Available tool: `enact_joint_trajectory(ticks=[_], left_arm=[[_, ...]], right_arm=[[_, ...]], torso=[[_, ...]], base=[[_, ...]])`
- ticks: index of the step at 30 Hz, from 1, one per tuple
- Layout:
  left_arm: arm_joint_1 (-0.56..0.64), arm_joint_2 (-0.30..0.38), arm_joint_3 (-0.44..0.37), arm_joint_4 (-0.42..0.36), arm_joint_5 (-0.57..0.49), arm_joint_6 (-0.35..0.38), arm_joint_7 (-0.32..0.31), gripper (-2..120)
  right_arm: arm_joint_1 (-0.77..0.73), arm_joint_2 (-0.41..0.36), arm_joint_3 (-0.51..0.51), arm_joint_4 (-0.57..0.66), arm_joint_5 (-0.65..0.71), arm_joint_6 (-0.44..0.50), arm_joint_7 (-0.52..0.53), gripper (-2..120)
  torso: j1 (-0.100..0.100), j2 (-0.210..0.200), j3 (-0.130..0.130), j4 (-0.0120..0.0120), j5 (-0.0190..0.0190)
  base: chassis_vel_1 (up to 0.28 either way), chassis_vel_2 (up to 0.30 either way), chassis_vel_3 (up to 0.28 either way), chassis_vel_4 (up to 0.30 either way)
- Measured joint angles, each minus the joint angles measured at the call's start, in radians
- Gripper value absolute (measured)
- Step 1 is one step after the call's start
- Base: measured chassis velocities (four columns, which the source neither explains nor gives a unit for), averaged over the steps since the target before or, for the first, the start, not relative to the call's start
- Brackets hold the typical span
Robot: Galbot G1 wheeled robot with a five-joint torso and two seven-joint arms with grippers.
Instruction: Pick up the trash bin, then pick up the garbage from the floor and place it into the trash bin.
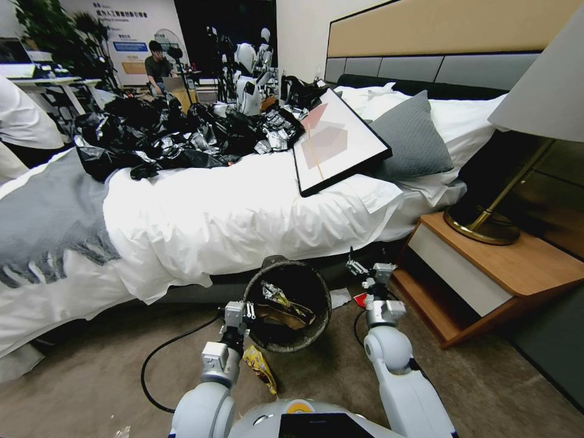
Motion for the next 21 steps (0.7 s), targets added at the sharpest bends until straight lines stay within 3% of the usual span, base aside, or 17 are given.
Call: enact_joint_trajectory(ticks=[12, 21], left_arm=[[0.003, 0.006, -0.003, -0.006, 0.001, 0.001, -0.004, 0], [0.002, 0.006, -0.002, -0.007, 0.002, 0.001, -0.004, 0]], right_arm=[[0.102, 0.016, 0.013, -0.336, -0.002, -0.001, 0.013, 100], [0.125, 0.014, 0.034, -0.447, -0.006, 0.029, 0.012, 100]], torso=[[0.0, 0.0, 0.0, -0.0002, -0.0001], [0.0, 0.0, 0.0, -0.0002, -0.0002]], base=[[0.0, 0.0, 0.0, 0.0], [0.0, 0.0, 0.0, 0.0]])
